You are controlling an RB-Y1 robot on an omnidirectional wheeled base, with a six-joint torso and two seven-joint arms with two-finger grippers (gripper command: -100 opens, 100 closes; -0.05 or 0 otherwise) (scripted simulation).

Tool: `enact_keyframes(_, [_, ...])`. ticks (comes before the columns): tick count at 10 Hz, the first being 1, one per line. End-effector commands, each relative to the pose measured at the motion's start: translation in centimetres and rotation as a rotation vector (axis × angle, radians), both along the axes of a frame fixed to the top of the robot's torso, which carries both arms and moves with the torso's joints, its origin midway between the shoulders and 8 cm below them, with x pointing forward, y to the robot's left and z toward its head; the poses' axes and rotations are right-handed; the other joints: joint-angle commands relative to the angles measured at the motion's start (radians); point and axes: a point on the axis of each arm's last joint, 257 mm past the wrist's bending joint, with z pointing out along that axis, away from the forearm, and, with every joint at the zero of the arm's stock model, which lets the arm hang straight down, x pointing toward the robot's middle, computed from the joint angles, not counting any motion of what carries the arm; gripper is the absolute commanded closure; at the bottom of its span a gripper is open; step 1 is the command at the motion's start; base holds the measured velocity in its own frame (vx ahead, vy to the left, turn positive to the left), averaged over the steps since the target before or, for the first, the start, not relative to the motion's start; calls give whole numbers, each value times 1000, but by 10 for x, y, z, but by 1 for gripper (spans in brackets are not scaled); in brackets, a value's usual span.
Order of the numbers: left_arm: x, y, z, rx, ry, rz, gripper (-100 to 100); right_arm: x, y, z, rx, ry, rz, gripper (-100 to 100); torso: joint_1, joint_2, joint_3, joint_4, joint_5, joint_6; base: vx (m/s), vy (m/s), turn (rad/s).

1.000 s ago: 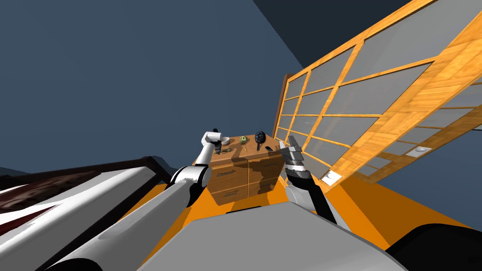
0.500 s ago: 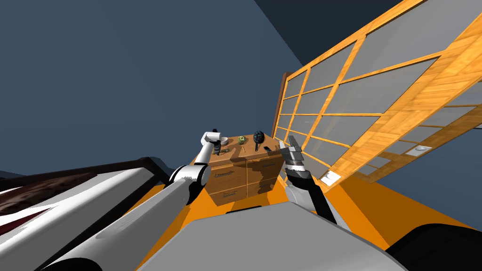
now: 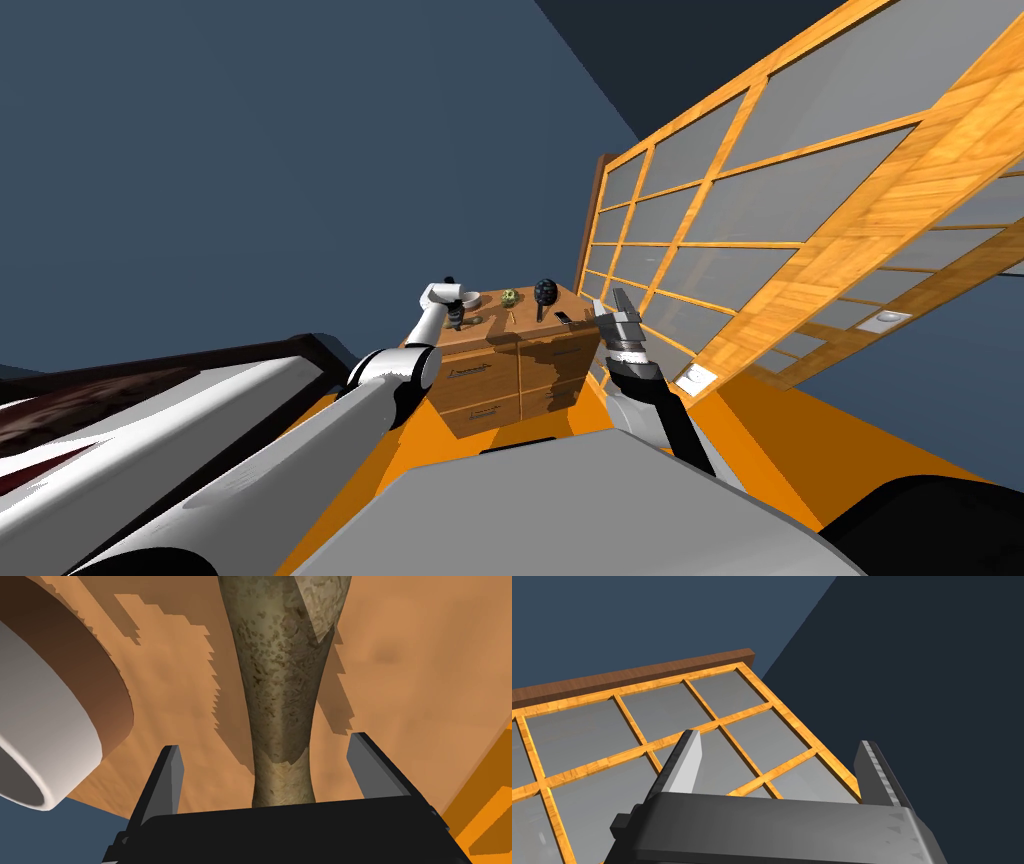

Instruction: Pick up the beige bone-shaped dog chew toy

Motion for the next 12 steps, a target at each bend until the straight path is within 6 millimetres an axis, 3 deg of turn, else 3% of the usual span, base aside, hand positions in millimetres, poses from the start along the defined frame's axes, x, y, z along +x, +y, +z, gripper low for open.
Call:
enact_keyframes(1, [2, 11, -4, 0, -4, -1, -100, 0, 0, 0, 0, 0, 0, 0, 0, 0, 0, 0, 0, 0, -11, -80, 3])
enact_keyframes(2, [2, 7, -3, 0, -2, 0, -100, 0, 0, 0, 0, 0, 0, 0, 0, 0, 0, 0, 0, 0, -4, -32, 11])
enact_keyframes(3, [3, 8, -3, 1, -5, -1, 100, 0, 0, 0, 0, 0, 0, 0, 2, 0, 0, 0, 1, 1, -1, -6, -1])
enact_keyframes(7, [3, 7, -3, 0, -6, -1, 100, 0, 0, 0, 0, 0, 0, 0, 4, -1, -1, -1, 1, 0, 0, 0, 0])
enact_keyframes(8, [3, 7, -3, 0, -5, -2, 0, 0, 0, 0, 0, 0, 0, 0, 4, -1, -1, -1, 1, 0, 0, 0, 0])
enact_keyframes(9, [0, 0, 0, 1, -3, -2, 100, 0, 0, 0, 0, 0, 0, 0, 4, -1, -1, -1, 1, 0, 3, 34, 3])
enact_keyframes(12, [-5, -18, 6, 1, -3, -3, 100, 0, 0, 0, 0, 0, 0, 0, 8, -1, -1, 0, 1, 0, 10, 70, -3])
